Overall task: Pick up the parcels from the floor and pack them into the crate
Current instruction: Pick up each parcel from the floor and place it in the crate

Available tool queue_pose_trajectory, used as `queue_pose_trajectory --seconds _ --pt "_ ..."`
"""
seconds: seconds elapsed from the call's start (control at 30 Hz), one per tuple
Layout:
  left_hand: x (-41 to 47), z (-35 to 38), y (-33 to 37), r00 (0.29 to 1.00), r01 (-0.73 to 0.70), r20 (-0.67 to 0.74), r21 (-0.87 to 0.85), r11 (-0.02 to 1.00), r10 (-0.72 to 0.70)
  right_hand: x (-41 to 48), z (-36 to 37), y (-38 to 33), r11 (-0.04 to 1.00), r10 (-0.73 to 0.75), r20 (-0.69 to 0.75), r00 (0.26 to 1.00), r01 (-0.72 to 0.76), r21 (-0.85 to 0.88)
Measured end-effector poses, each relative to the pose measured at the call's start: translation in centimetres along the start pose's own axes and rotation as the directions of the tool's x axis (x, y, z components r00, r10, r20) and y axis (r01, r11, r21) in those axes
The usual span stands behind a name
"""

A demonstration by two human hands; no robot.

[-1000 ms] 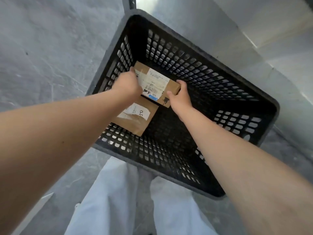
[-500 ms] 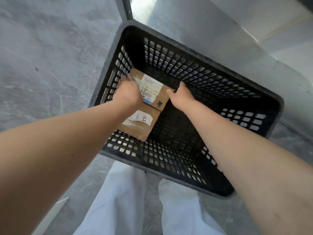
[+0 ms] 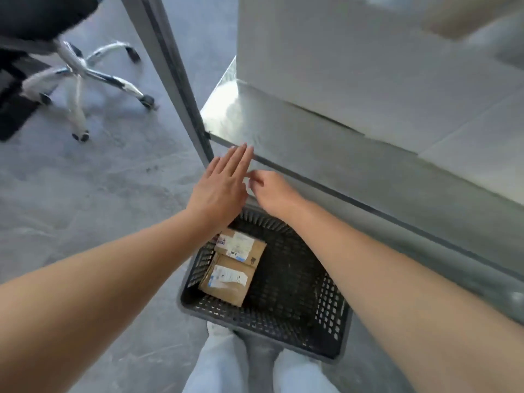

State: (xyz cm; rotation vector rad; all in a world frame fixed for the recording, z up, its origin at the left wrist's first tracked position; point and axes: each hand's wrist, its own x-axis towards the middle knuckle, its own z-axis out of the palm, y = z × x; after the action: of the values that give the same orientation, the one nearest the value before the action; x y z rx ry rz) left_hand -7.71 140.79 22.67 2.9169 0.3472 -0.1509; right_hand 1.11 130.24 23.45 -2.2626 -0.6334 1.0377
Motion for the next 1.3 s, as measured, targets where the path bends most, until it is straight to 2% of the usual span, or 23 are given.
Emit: queue_pose_trajectory --seconds 0.13,0.27,0.37,0.5,0.63,0.7,0.83,0.97,1.03,1.17,1.3 --pt "-2.9 -13.3 -0.3 0.979 -0.145 -0.126 0.131 0.981 0.162 -7.6 -7.7 -8.7 0.983 -0.168 -0.078 0.983 0.161 -0.091" --pt "-4.8 -26.6 3.8 0.948 -0.121 -0.267 0.194 0.974 0.171 -17.4 -15.9 -14.5 0.939 -0.335 -0.248 0.909 0.302 -0.165" --pt "-7.0 -35.5 11.6 0.892 -0.155 -0.399 0.171 0.973 0.212 -26.7 -21.9 -16.1 0.926 -0.377 -0.403 0.834 0.332 -0.178" --pt "-12.7 -42.7 24.3 0.777 -0.259 -0.579 0.063 0.964 0.247 -40.2 -28.7 -13.8 0.874 -0.479 -0.484 0.732 0.348 -0.338" --pt "-16.8 -46.0 37.4 0.684 -0.414 -0.638 0.059 0.908 0.353 -54.8 -34.2 -7.6 0.870 -0.461 -0.614 0.641 0.187 -0.457" --pt "-17.7 -46.8 44.5 0.650 -0.488 -0.643 0.054 0.871 0.404 -61.9 -36.8 -4.4 0.883 -0.425 -0.706 0.566 0.086 -0.462" --pt "-19.7 -45.6 58.7 0.619 -0.613 -0.615 0.010 0.790 0.489 -74.9 -39.7 2.2 0.938 -0.303 -0.874 0.380 -0.043 -0.344" --pt "-22.5 -41.8 70.7 0.556 -0.742 -0.543 0.016 0.670 0.629 -85.9 -40.0 10.3 0.970 -0.089 -0.959 0.269 -0.194 -0.145" --pt "-23.6 -39.5 75.4 0.530 -0.789 -0.498 0.008 0.615 0.687 -90.6 -39.6 14.6 0.965 0.032 -0.979 0.202 -0.260 -0.022" --pt "-24.8 -35.4 83.2 0.427 -0.871 -0.428 0.043 0.489 0.797 -97.8 -37.8 22.9 0.896 0.255 -0.967 0.001 -0.377 0.235" --pt "-25.1 -32.0 90.7 0.310 -0.937 -0.364 0.039 0.347 0.878 -102.2 -36.6 29.1 0.793 0.424 -0.904 -0.063 -0.457 0.403"
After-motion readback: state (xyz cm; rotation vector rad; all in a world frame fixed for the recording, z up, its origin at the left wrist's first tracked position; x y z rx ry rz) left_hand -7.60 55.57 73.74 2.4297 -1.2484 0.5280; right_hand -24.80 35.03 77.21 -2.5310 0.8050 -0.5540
